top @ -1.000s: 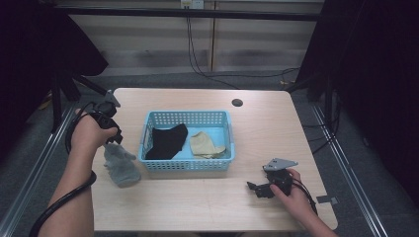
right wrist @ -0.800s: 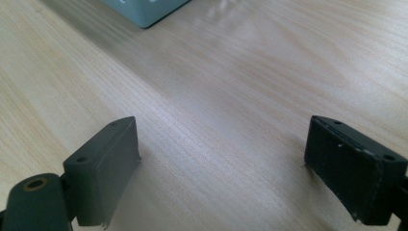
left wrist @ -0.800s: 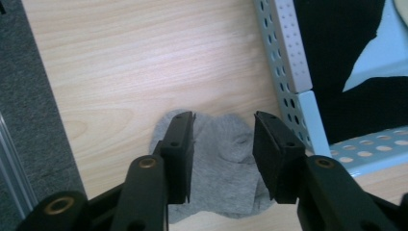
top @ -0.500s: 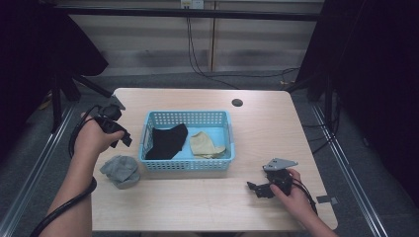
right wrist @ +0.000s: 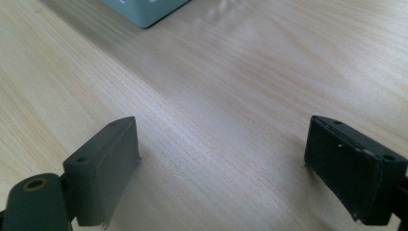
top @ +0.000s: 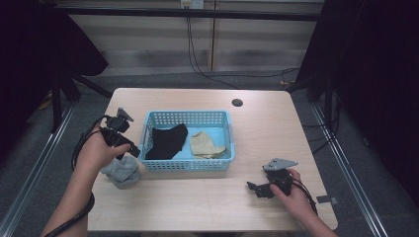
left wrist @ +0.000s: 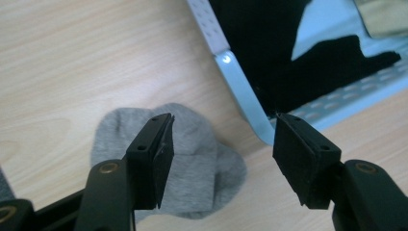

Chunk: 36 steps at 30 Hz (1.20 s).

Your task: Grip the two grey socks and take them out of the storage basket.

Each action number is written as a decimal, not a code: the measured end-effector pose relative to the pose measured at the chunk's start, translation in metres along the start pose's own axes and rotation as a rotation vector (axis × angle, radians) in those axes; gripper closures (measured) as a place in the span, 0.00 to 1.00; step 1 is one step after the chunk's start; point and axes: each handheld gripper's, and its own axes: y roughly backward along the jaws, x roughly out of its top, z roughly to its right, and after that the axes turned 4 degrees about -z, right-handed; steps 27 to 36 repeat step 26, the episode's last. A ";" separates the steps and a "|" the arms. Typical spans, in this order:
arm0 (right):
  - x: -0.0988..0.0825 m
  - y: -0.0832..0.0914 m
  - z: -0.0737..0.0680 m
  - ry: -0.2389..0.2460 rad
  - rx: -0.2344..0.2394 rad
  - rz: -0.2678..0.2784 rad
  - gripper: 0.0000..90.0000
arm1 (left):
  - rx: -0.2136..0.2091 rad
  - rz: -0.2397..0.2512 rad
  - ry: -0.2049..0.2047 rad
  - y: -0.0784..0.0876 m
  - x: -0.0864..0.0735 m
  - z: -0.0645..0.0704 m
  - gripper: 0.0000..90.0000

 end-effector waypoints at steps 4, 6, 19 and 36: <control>0.000 -0.001 0.000 0.001 0.000 0.001 0.12 | -0.005 0.003 -0.020 -0.005 -0.007 0.008 0.43; 0.001 -0.001 0.000 0.001 0.000 0.002 0.12 | -0.019 0.009 -0.029 -0.008 -0.010 0.012 0.43; 0.001 -0.001 0.000 0.001 -0.001 0.002 0.12 | -0.076 0.046 -0.076 -0.037 -0.032 0.049 0.40; 0.000 -0.001 0.000 0.003 -0.001 0.003 0.12 | -0.078 0.067 -0.082 -0.042 -0.038 0.062 0.38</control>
